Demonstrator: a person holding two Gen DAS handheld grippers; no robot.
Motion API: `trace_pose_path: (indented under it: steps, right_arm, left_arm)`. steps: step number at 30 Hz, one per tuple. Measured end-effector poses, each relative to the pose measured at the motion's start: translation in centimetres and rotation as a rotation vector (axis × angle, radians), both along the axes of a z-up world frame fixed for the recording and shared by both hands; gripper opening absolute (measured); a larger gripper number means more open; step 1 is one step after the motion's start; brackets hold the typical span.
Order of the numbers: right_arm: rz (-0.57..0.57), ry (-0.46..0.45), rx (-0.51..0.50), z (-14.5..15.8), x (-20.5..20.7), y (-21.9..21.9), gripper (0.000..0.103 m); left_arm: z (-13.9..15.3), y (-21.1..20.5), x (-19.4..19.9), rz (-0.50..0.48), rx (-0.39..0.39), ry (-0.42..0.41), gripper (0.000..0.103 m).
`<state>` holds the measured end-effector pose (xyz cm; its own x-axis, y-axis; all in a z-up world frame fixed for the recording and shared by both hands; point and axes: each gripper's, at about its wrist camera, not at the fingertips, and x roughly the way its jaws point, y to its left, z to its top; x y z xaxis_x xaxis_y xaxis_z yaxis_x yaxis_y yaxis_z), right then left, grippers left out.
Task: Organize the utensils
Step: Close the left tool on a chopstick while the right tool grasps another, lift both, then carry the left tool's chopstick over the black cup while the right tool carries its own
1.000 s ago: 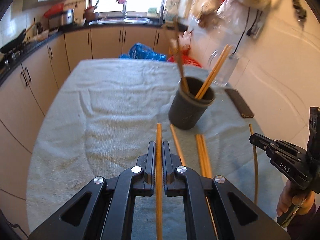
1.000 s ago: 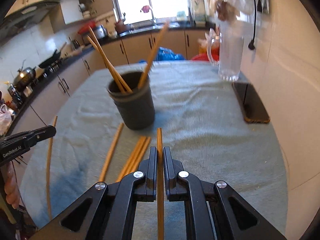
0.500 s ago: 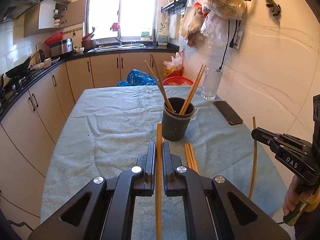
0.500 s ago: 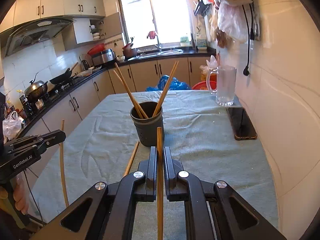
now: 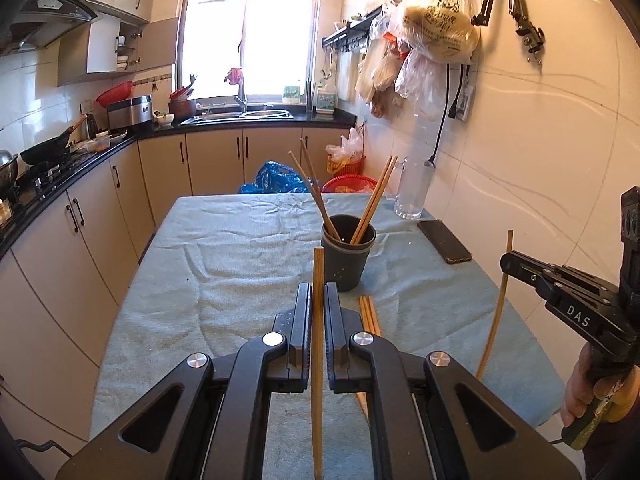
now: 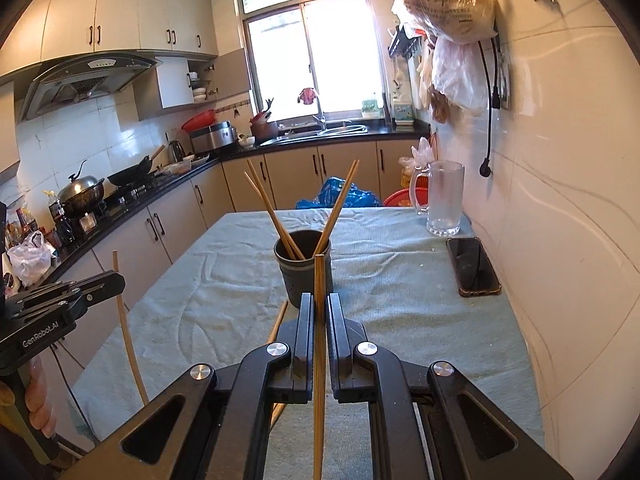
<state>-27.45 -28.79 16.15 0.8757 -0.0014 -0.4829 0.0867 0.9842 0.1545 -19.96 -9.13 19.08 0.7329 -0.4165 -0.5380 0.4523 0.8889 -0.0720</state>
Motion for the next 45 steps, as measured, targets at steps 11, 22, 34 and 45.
trace_pose_path:
  steps: [11, 22, 34, 45]
  right_arm:
    - [-0.004, -0.034, -0.001, 0.8, -0.3, -0.1, 0.006]
    - [0.0, -0.055, -0.009, 1.8, 0.4, -0.3, 0.006]
    - [0.001, -0.063, -0.008, 3.0, 2.1, -0.6, 0.006]
    - [0.005, -0.118, -0.025, 6.6, 4.7, -1.3, 0.006]
  left_arm:
    - [1.1, 0.2, -0.6, 0.0, -0.011, -0.026, 0.005]
    - [2.5, -0.4, 0.1, -0.021, -0.009, -0.049, 0.005]
    - [4.3, -1.5, 2.0, -0.053, -0.004, -0.061, 0.005]
    - [9.2, -2.5, 5.2, -0.075, -0.07, -0.105, 0.005]
